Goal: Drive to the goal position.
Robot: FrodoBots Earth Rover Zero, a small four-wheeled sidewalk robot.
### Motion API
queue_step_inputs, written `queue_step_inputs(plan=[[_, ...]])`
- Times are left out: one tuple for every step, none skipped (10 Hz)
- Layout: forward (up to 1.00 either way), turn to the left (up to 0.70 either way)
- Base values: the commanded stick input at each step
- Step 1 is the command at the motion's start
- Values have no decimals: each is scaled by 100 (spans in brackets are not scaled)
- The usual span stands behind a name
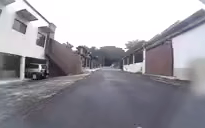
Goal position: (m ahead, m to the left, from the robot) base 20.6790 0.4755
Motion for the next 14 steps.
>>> queue_step_inputs(plan=[[50, 0], [50, 0], [50, 0], [50, 0], [50, 0], [50, 0], [50, 0], [50, 0], [50, 0], [50, 0], [50, 0], [50, 0], [50, 0], [50, 0]])
